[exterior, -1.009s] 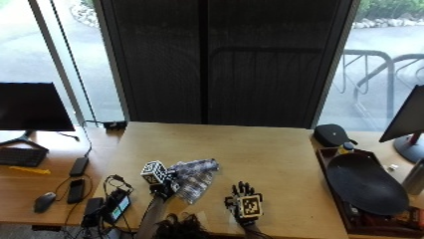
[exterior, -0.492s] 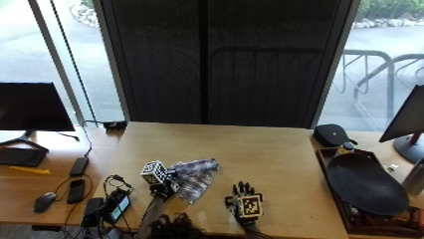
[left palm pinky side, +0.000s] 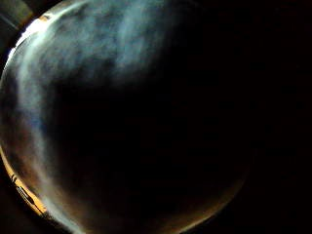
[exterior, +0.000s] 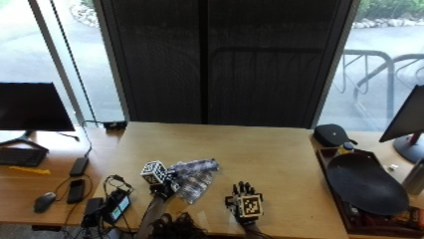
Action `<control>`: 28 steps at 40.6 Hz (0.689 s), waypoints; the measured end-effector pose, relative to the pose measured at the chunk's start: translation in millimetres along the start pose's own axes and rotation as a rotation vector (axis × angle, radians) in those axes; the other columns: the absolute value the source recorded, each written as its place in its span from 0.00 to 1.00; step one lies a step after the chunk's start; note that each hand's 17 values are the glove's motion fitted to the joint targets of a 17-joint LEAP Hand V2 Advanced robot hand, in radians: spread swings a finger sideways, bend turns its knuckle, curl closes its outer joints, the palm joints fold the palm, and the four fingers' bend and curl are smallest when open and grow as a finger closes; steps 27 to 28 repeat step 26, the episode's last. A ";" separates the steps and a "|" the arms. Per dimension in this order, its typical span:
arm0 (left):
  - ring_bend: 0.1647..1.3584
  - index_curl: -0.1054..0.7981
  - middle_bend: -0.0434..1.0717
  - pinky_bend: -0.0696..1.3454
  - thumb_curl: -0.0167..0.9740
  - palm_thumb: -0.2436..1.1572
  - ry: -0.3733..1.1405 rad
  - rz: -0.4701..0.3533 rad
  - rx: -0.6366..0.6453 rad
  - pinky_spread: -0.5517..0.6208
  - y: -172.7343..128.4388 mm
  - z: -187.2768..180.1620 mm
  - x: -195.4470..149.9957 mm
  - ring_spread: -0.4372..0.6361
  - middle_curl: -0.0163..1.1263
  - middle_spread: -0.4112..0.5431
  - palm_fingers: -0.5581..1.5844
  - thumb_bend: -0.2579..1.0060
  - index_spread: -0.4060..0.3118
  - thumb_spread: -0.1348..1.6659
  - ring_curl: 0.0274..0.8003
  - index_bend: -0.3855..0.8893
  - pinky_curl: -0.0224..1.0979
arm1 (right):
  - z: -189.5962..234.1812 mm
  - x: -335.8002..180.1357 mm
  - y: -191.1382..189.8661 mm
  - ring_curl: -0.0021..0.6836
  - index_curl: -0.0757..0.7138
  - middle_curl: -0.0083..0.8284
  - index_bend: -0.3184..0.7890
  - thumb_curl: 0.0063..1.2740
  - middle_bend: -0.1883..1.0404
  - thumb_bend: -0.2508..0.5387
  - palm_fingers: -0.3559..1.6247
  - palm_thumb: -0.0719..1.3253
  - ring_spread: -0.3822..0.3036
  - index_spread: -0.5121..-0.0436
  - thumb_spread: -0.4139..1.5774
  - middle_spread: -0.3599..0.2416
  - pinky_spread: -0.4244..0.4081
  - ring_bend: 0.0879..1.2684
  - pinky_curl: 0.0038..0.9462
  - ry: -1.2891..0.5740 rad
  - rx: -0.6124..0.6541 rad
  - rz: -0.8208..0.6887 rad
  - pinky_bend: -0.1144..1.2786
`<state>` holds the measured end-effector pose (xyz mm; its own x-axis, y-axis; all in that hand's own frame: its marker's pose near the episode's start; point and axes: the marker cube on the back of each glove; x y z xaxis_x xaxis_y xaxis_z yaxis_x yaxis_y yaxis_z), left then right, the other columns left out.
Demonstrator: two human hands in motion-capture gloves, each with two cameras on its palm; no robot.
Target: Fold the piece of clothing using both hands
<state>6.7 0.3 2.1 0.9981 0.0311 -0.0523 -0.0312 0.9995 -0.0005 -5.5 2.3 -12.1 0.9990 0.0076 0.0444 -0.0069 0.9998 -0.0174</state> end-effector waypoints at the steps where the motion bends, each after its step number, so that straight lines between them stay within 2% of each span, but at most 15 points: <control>1: 0.16 0.52 0.27 0.18 0.27 0.36 0.005 0.003 0.000 0.80 -0.1 0.1 0.5 0.68 0.36 0.46 0.42 0.19 0.44 0.79 0.31 0.43 0.21 | 0.1 1.4 -4.3 0.46 0.48 0.31 0.43 0.24 0.28 0.39 0.36 0.37 0.60 0.38 0.89 0.56 0.81 0.31 0.37 0.010 0.031 -0.002 0.54; 3: 0.16 0.52 0.27 0.18 0.27 0.35 0.008 0.004 -0.002 0.80 -0.1 0.5 0.5 0.68 0.36 0.46 0.42 0.19 0.44 0.79 0.32 0.43 0.21 | -1.3 0.1 -9.5 0.46 0.48 0.32 0.43 0.24 0.28 0.38 0.36 0.37 0.60 0.38 0.89 0.56 0.81 0.30 0.37 0.002 0.068 -0.004 0.54; 6: 0.16 0.52 0.27 0.18 0.28 0.35 -0.004 -0.011 -0.010 0.80 -0.1 0.9 -2.2 0.68 0.36 0.46 0.42 0.19 0.44 0.79 0.32 0.43 0.21 | -9.6 -13.5 -4.3 0.46 0.48 0.32 0.42 0.24 0.28 0.37 0.36 0.38 0.60 0.38 0.89 0.56 0.81 0.31 0.37 -0.087 0.026 0.003 0.54; 8: 0.16 0.53 0.27 0.18 0.28 0.35 -0.014 -0.009 -0.004 0.80 -1.2 0.7 -3.9 0.68 0.36 0.46 0.42 0.19 0.44 0.79 0.32 0.43 0.21 | -11.0 -12.1 -2.4 0.47 0.48 0.32 0.42 0.24 0.28 0.37 0.36 0.38 0.60 0.38 0.89 0.56 0.81 0.31 0.37 -0.074 0.011 0.008 0.54; 13: 0.16 0.53 0.27 0.18 0.28 0.35 -0.010 0.014 0.011 0.80 -3.1 -0.1 -2.6 0.68 0.37 0.46 0.42 0.19 0.44 0.79 0.33 0.43 0.21 | -10.1 28.8 -5.3 0.47 0.48 0.32 0.42 0.25 0.28 0.35 0.36 0.38 0.60 0.38 0.89 0.56 0.81 0.30 0.37 0.221 0.032 0.002 0.54; 15: 0.16 0.53 0.27 0.18 0.28 0.35 -0.009 0.014 0.012 0.80 -2.9 -0.3 -2.1 0.68 0.37 0.46 0.42 0.19 0.44 0.79 0.33 0.43 0.22 | -10.3 35.3 -5.9 0.47 0.48 0.32 0.42 0.25 0.28 0.34 0.36 0.39 0.60 0.38 0.89 0.56 0.81 0.30 0.37 0.268 0.037 -0.002 0.54; 22: 0.16 0.53 0.27 0.18 0.28 0.35 0.018 0.019 -0.015 0.80 0.0 0.7 1.3 0.68 0.37 0.46 0.42 0.19 0.44 0.79 0.34 0.43 0.22 | -10.1 6.5 -2.8 0.48 0.49 0.33 0.42 0.25 0.28 0.32 0.36 0.39 0.60 0.38 0.89 0.56 0.81 0.30 0.37 0.063 0.018 -0.003 0.54; 28: 0.16 0.54 0.27 0.18 0.29 0.35 0.033 0.026 -0.019 0.80 1.0 0.8 3.9 0.68 0.38 0.46 0.42 0.19 0.44 0.79 0.34 0.43 0.22 | -5.5 21.3 -3.6 0.48 0.49 0.33 0.42 0.25 0.28 0.31 0.36 0.40 0.60 0.38 0.89 0.56 0.81 0.31 0.37 0.170 0.028 0.004 0.54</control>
